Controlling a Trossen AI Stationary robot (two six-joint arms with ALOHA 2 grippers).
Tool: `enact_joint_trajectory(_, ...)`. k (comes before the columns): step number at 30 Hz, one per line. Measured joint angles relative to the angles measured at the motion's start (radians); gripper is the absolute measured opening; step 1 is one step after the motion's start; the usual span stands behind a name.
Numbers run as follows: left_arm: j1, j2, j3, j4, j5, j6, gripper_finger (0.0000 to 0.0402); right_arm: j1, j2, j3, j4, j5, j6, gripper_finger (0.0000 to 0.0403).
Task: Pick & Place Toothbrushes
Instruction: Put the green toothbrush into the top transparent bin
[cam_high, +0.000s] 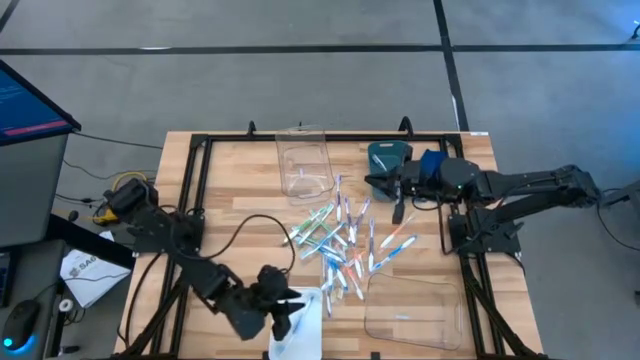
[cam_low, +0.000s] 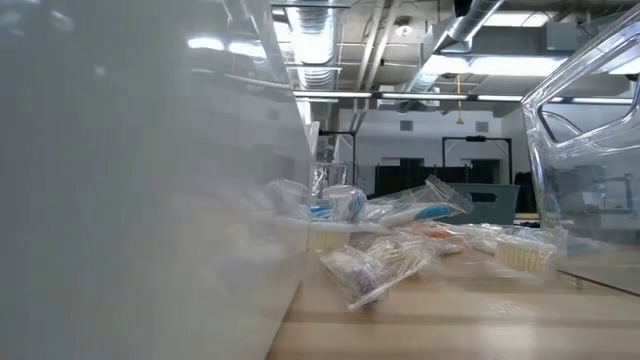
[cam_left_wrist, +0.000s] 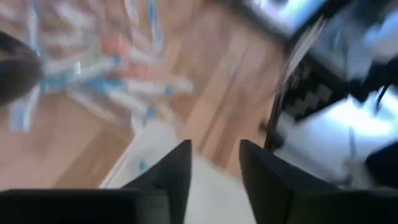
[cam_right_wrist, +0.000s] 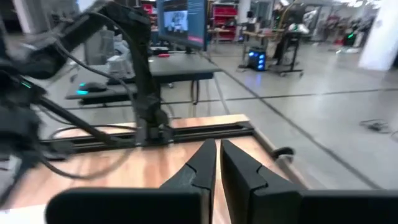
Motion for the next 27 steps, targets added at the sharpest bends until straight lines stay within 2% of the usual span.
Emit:
enact_joint_trajectory(4, 0.04, 0.026, -0.022, 0.001, 0.14, 0.058, 0.0034, 0.056, 0.0, 0.0, -0.026, 0.0, 0.039, 0.0015)
enact_joint_trajectory(6, 0.054, 0.026, -0.037, 0.001, 0.206, 0.084, 0.001, 0.087, 0.0, 0.0, -0.041, 0.0, 0.063, 0.0016)
enact_joint_trajectory(14, 0.112, 0.026, -0.101, -0.013, 0.429, 0.116, 0.0001, 0.186, 0.0, 0.0, -0.085, 0.0, 0.119, 0.002)
enact_joint_trajectory(27, 0.201, 0.019, -0.166, -0.101, 0.509, 0.106, 0.0, 0.242, 0.0, 0.0, -0.164, 0.0, 0.175, 0.0012)
